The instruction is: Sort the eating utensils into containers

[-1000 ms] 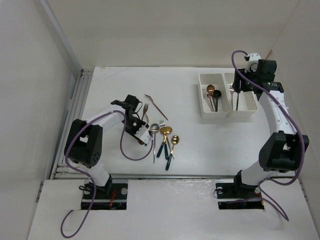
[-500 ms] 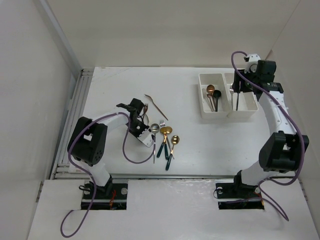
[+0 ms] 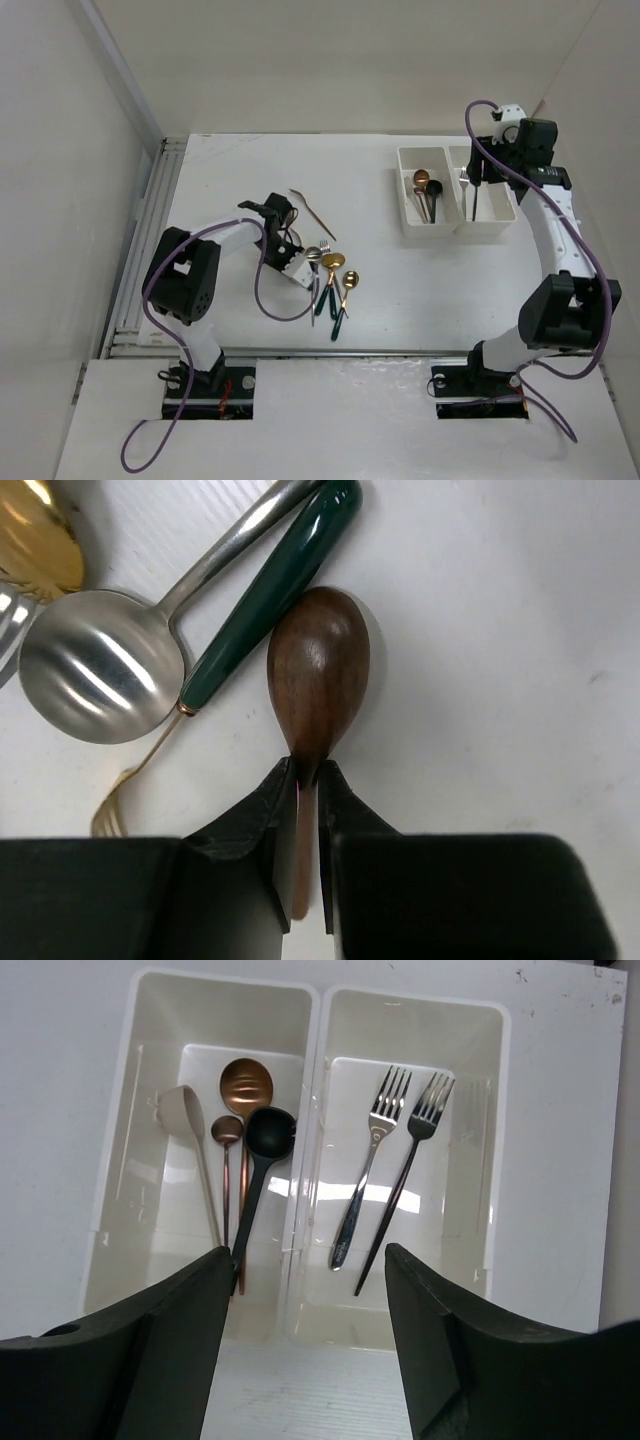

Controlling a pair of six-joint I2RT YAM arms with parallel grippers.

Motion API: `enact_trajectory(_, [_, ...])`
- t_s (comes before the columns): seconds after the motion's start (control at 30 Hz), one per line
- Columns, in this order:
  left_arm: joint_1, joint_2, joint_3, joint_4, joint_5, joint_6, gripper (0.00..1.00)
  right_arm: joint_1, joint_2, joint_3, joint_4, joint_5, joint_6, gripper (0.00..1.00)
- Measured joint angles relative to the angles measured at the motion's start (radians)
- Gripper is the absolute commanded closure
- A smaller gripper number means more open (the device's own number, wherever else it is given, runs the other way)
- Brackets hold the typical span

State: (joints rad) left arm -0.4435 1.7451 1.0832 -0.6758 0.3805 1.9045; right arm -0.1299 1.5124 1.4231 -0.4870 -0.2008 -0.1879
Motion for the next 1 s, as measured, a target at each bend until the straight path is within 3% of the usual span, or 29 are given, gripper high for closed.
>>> enact_trajectory(0.23, [0.102,0.039,0.136,-0.174,0.22,-0.146,1.0,0.023,-0.069,-0.025,-0.001,0.016,0.005,0.32])
enact_trajectory(0.43, [0.192,0.03,0.306,-0.33,0.37,-0.22,1.0,0.182,-0.153,-0.068,0.006,0.011,0.0,0.31])
enact_trajectory(0.57, [0.23,0.013,0.455,-0.374,0.539,-0.336,1.0,0.298,-0.22,-0.155,0.103,-0.083,0.035,0.01])
enact_trajectory(0.63, [0.246,0.0,0.558,-0.368,0.636,-0.435,1.0,0.394,-0.269,-0.22,0.169,-0.097,0.065,0.01])
enact_trajectory(0.73, [0.251,-0.043,0.634,-0.219,0.811,-0.709,1.0,0.522,-0.304,-0.258,0.278,-0.102,0.106,0.01])
enact_trajectory(0.8, [0.245,-0.094,0.628,-0.037,0.88,-0.956,1.0,0.601,-0.307,-0.26,0.357,-0.101,0.12,0.01])
enact_trajectory(0.87, [0.235,-0.178,0.546,0.226,0.901,-1.237,1.0,0.69,-0.298,-0.258,0.435,-0.089,0.133,0.01])
enact_trajectory(0.93, [0.226,-0.288,0.387,0.603,0.881,-1.562,1.0,0.771,-0.264,-0.239,0.495,-0.079,0.134,0.01])
enact_trajectory(1.0, [0.219,-0.38,0.251,0.852,0.858,-1.771,1.0,0.834,-0.203,-0.202,0.538,-0.068,0.141,0.01])
